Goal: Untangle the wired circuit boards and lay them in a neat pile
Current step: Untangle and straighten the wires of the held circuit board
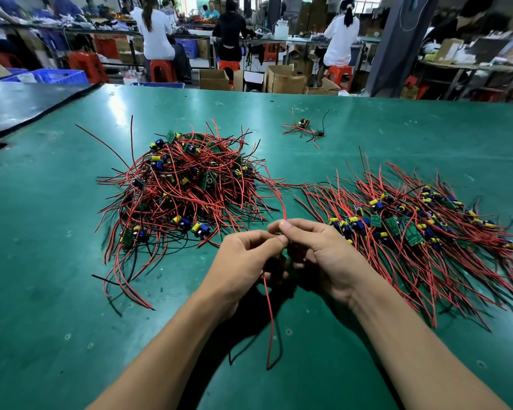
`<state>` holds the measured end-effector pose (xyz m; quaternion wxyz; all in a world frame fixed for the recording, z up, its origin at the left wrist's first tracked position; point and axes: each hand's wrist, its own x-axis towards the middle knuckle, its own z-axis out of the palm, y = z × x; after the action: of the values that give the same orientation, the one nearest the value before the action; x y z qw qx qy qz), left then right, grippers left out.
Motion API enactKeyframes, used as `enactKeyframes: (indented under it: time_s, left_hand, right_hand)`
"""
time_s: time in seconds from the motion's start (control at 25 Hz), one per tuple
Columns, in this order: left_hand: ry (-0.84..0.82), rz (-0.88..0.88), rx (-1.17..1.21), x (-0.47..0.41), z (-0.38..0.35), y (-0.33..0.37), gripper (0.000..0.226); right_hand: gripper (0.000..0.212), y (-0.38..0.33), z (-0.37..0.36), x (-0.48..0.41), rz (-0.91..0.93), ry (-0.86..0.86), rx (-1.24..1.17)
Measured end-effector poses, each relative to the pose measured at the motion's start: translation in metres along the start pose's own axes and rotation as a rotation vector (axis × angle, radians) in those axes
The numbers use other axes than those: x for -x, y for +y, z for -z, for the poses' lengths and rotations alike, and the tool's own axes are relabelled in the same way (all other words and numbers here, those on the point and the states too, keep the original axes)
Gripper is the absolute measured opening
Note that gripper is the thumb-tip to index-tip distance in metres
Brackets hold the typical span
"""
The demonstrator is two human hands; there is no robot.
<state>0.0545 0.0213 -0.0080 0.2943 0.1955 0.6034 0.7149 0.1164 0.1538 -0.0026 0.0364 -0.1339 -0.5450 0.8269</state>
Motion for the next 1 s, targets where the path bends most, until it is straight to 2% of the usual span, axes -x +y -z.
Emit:
enactKeyframes:
  time_s: [0.12,0.24,0.36,0.56,0.72,0.84,1.0]
  left_hand:
    - [0.012,-0.016,-0.042,0.000,0.001,-0.001,0.018]
    - [-0.018,-0.103,-0.141,0.002,0.000,-0.003,0.018]
    - [-0.051,-0.125,-0.116,0.003,-0.003,-0.004,0.022]
    - [0.011,-0.025,-0.028,-0.002,-0.001,-0.003,0.025]
    - [0.006,0.056,-0.020,0.000,0.001,0.000,0.019]
    - [-0.010,0.041,-0.057,-0.001,0.001,0.000,0.017]
    - [-0.051,0.016,-0.059,0.001,-0.002,0.001,0.022]
  right_hand:
    - [0.022,0.004,0.001,-0.002,-0.018,-0.005,0.119]
    - [0.022,0.006,-0.001,-0.002,-0.041,0.030,0.245]
    - [0.029,0.008,-0.001,-0.005,-0.024,0.085,0.294]
    - [0.038,0.010,-0.002,-0.008,0.106,0.099,0.341]
    - [0.037,0.007,0.002,-0.013,0.158,0.291,0.387]
    - [0.040,0.004,0.000,-0.017,0.129,0.378,0.249]
    - [0.055,-0.004,-0.004,-0.019,0.025,0.258,-0.196]
